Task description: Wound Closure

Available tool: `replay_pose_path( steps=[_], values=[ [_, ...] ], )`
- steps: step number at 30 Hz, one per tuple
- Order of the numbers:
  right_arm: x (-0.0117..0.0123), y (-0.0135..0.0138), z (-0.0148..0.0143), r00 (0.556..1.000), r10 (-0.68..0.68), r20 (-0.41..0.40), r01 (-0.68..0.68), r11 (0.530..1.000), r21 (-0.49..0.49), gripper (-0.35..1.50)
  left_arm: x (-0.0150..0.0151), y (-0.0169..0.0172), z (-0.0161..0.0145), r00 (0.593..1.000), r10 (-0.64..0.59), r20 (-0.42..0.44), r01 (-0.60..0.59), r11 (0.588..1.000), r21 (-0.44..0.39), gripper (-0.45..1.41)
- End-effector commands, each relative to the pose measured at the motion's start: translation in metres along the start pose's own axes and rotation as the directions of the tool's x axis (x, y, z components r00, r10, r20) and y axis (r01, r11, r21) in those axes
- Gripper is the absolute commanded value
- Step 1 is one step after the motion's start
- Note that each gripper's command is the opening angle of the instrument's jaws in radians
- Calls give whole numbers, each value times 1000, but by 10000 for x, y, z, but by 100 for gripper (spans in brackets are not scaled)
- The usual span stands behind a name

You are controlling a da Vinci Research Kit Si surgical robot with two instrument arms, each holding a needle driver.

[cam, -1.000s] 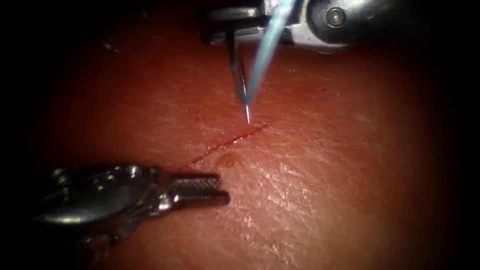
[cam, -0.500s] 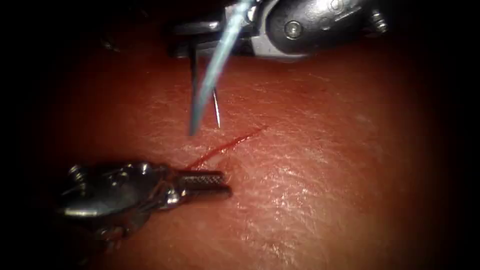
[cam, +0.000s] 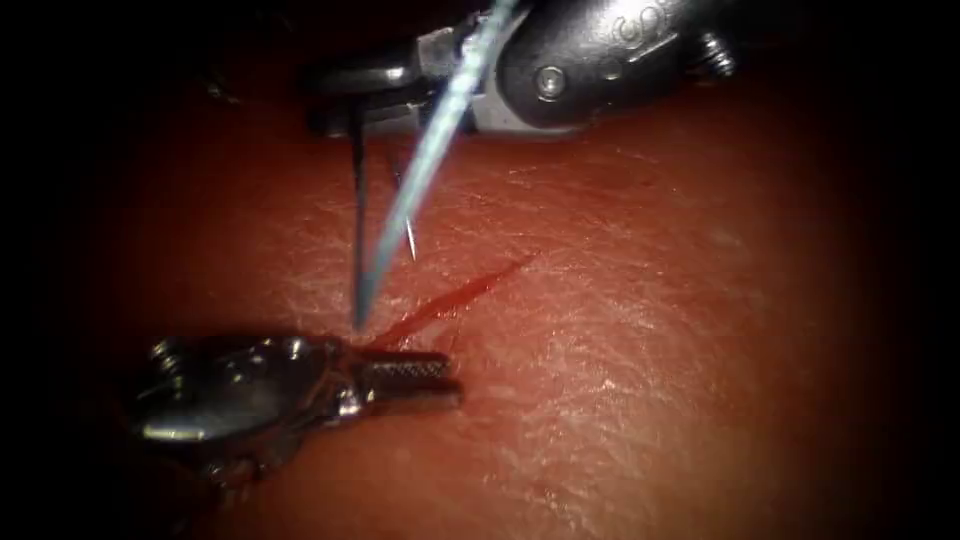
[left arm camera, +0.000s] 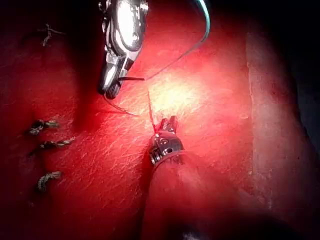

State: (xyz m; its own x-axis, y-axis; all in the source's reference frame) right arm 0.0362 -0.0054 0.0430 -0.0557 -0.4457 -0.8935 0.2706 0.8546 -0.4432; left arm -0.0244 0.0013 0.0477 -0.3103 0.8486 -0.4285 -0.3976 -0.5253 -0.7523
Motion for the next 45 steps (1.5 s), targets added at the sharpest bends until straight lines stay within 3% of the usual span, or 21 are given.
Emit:
replay_pose_path(
  steps=[1, 16, 27, 33, 38, 45],
  values=[
    [-7, 1, 9, 1000, -9, -9, 9, 1000, 5, -35, -5, 1, 7, 1000, -3, 1, 3, 1000, -3, 9],
    [-10, -4, 5, 994, -106, -14, 106, 994, 23, -35, -2, 4, 0, 1000, -5, 5, 5, 1000, -10, 9],
    [-9, -33, 9, 993, -114, -28, 116, 989, 87, -35, -1, 3, -5, 1000, -5, 7, 5, 1000, -16, 9],
    [-7, -49, 10, 994, -73, -77, 83, 986, 141, -35, -1, 3, -5, 1000, -5, 7, 5, 1000, -15, 9],
    [-6, -37, 9, 998, 30, -52, -23, 991, 133, -35, 0, 5, -2, 1000, -6, 6, 6, 1000, -13, 9],
    [-10, -19, 3, 999, 48, -19, -46, 995, 92, -35, -1, 9, 7, 1000, -7, 3, 7, 1000, -6, 9]
  ],
)
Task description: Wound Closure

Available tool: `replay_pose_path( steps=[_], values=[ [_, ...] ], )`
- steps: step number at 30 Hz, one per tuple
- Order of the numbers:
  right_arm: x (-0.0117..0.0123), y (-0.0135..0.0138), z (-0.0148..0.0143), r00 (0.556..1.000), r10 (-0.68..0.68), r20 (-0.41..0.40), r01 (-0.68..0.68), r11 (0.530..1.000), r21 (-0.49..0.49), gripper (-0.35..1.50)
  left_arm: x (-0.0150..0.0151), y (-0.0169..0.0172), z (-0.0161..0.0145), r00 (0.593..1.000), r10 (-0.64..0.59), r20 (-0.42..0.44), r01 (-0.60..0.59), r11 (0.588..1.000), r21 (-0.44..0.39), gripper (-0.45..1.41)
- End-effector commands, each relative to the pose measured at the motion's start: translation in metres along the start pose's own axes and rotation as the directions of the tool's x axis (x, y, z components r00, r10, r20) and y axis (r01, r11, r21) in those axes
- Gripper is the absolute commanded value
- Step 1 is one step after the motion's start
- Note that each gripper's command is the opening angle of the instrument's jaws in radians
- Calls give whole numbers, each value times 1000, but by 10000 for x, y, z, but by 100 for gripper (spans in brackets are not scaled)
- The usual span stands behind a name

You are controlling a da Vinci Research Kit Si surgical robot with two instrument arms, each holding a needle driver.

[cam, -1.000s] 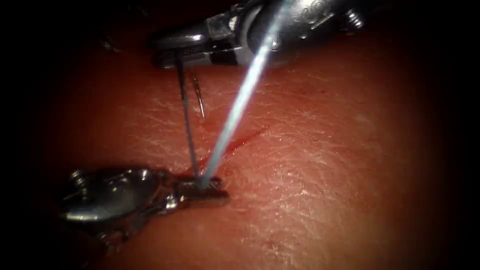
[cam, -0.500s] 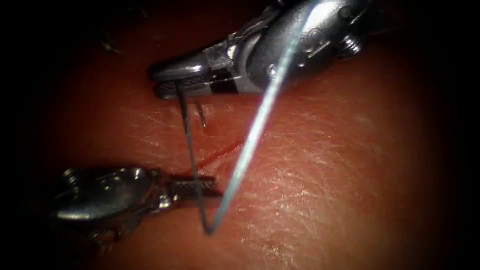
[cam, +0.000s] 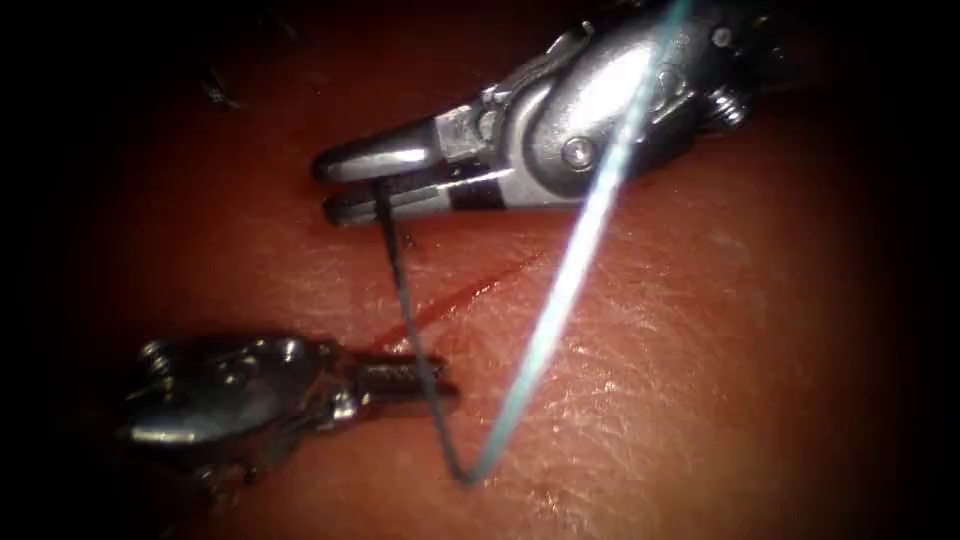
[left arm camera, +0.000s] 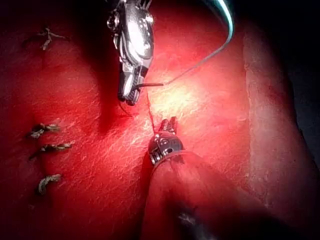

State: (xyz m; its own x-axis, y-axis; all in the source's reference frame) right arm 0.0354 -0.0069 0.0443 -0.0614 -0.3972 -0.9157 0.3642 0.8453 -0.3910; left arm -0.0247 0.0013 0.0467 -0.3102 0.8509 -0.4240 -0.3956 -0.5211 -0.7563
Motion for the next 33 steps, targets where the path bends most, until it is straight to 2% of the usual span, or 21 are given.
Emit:
replay_pose_path(
  steps=[1, 10, 16, 24, 33],
  values=[
    [-7, 4, 5, 1000, -1, 5, 1, 1000, -8, -35, -7, 1, 10, 1000, -2, 0, 2, 1000, -1, 9],
    [-19, 12, 5, 1000, 11, 27, -10, 999, -34, -35, -9, 3, 15, 1000, -1, 1, 1, 1000, 3, 9],
    [-23, 15, 6, 991, 130, 18, -129, 991, -43, -35, -9, 3, 15, 1000, 0, 4, 0, 1000, 5, 7],
    [-36, 20, 8, 942, 335, 30, -333, 941, -56, -35, -9, 3, 15, 1000, 0, 4, 0, 1000, 5, 7],
    [-39, 20, 7, 879, 476, 33, -474, 879, -54, -35, -10, 1, 14, 1000, 1, 7, -1, 1000, 5, 7]
  ],
)
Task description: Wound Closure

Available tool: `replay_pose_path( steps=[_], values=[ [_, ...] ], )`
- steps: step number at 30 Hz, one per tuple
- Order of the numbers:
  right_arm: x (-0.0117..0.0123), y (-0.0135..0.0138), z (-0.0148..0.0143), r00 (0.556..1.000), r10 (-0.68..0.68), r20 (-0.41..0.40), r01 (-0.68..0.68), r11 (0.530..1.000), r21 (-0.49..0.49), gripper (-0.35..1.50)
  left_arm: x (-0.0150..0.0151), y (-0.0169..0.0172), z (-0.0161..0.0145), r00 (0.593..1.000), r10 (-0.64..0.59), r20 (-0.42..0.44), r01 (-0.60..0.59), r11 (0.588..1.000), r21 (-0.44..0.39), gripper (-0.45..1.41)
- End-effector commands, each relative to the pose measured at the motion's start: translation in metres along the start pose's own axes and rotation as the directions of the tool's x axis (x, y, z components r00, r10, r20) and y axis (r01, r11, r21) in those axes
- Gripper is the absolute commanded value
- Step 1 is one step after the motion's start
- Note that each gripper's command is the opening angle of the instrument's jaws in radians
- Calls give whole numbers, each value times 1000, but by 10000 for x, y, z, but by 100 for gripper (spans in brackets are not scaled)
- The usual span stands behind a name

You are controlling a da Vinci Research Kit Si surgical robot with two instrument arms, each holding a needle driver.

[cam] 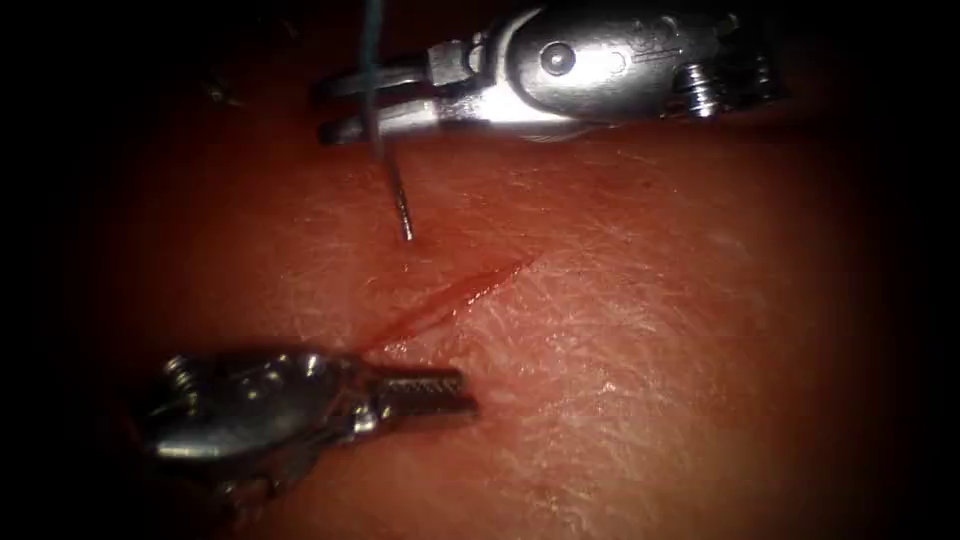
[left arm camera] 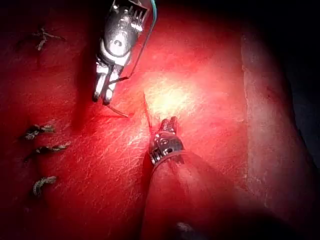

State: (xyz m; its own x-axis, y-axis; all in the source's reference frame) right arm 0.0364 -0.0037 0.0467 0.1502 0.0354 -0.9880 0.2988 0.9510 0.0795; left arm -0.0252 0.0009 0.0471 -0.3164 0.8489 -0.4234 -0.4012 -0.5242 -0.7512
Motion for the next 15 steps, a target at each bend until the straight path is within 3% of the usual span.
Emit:
replay_pose_path(
  steps=[1, 15],
  values=[
    [-4, 1, 7, 1000, 18, 1, -18, 1000, 2, -35, -6, 0, 8, 1000, -2, 4, 2, 1000, -1, 7],
    [-11, 2, 13, 976, 215, 13, -215, 977, 7, -35, -8, 0, 8, 1000, -1, 12, 1, 1000, 3, 5]
  ],
)
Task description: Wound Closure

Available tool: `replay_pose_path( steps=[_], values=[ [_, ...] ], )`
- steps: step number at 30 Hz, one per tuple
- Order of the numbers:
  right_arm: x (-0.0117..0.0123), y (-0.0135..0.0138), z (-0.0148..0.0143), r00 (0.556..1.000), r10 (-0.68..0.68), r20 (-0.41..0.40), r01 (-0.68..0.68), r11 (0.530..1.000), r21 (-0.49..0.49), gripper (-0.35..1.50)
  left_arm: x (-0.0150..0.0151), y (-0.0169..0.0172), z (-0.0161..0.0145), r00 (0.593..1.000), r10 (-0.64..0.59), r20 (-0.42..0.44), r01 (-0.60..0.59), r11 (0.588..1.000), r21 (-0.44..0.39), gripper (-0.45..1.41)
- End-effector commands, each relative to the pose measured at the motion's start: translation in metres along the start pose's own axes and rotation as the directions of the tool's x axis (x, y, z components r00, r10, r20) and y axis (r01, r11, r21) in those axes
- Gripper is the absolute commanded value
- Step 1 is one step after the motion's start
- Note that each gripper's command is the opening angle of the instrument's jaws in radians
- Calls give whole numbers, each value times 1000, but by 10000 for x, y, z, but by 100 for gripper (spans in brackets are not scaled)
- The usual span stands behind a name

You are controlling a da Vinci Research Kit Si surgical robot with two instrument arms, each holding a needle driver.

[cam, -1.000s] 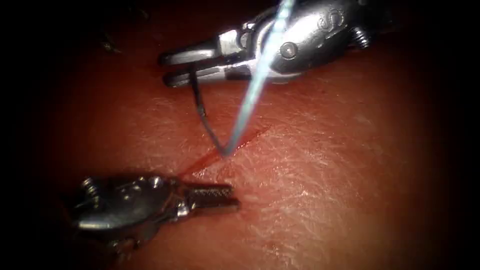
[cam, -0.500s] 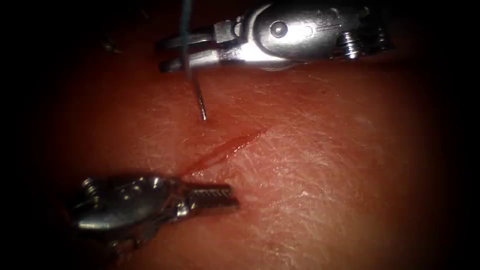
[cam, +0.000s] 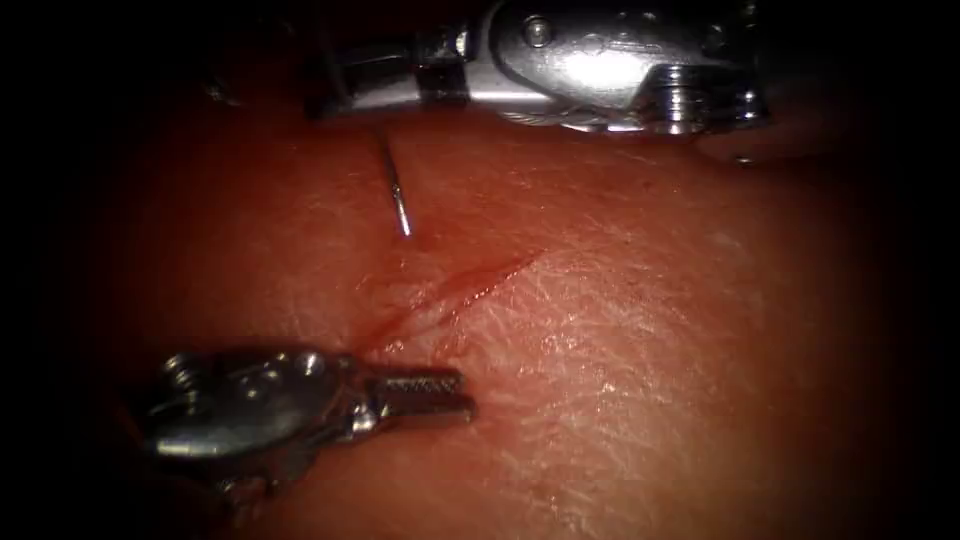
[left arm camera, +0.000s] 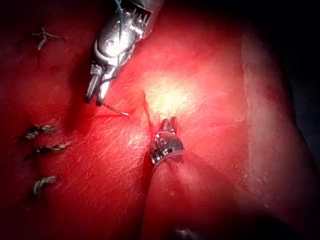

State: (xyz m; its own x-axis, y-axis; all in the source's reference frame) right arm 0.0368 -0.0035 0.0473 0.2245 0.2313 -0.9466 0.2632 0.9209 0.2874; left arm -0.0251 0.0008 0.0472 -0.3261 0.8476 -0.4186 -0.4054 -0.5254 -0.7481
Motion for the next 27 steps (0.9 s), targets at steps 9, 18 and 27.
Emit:
replay_pose_path(
  steps=[9, 18, 27],
  values=[
    [-9, -4, 11, 995, 99, -8, -98, 994, 40, -35, -6, 1, 7, 1000, -2, 4, 2, 1000, -2, 5],
    [-14, -11, 14, 984, 180, -7, -179, 982, 62, -35, -7, 0, 6, 1000, -1, 7, 1, 1000, -1, 4],
    [-15, -14, 13, 973, 229, -5, -228, 971, 78, -35, -7, 0, 5, 1000, -1, 10, 1, 1000, 0, 4]
  ],
)
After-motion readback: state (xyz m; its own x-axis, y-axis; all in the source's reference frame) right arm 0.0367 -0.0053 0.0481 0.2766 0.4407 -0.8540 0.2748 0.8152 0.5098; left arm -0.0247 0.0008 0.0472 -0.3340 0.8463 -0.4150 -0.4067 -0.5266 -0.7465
